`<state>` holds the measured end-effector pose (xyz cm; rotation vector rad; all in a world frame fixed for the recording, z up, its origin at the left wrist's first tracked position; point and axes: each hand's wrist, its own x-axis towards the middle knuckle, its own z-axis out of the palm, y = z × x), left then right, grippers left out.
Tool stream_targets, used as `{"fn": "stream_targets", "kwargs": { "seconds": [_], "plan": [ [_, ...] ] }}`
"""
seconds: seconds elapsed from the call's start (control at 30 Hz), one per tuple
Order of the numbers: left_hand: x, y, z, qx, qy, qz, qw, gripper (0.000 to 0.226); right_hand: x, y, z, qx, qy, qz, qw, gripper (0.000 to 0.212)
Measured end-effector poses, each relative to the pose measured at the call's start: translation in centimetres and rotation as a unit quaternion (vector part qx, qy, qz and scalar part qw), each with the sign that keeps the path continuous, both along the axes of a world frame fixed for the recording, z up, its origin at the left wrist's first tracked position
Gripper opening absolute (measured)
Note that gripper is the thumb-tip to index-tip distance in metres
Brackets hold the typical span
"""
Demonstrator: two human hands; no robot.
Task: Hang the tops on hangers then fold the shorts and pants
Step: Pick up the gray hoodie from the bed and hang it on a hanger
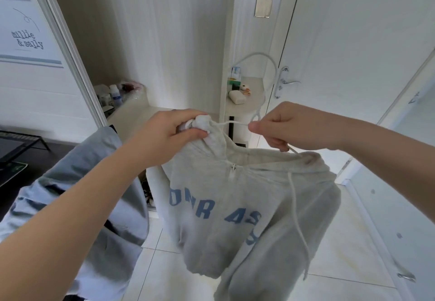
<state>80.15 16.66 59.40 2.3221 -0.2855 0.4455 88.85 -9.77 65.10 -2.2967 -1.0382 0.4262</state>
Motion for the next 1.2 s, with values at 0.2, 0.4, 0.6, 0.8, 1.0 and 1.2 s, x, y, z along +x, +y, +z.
{"fn": "stream_targets", "kwargs": {
  "seconds": [0.2,0.4,0.6,0.8,1.0,1.2],
  "plan": [
    [-0.1,0.4,0.5,0.034,0.007,0.007,0.999,0.040,-0.8,1.3,1.0,-0.008,-0.062,0.021,0.998,0.029],
    [-0.5,4.6,-4.0,0.076,0.168,0.164,0.969,0.019,-0.3,0.4,0.6,0.097,-0.035,-0.028,0.994,0.034],
    [-0.8,6.4,-4.8,0.053,-0.026,0.301,0.952,0.021,0.7,-1.5,-1.2,0.087,-0.029,-0.051,0.994,0.039],
    [-1.9,6.0,-2.0,0.012,-0.220,0.260,0.940,0.027,1.3,-1.5,-4.6,0.040,-0.038,-0.125,0.991,0.037],
    [-2.1,6.3,-2.1,0.083,0.023,0.265,0.960,0.036,-0.4,0.3,-3.5,0.158,-0.031,-0.094,0.983,0.034],
    [-1.8,2.4,-1.6,0.083,0.063,0.089,0.991,0.015,-1.4,3.7,-3.3,0.145,-0.034,-0.038,0.988,0.031]
  ]
}}
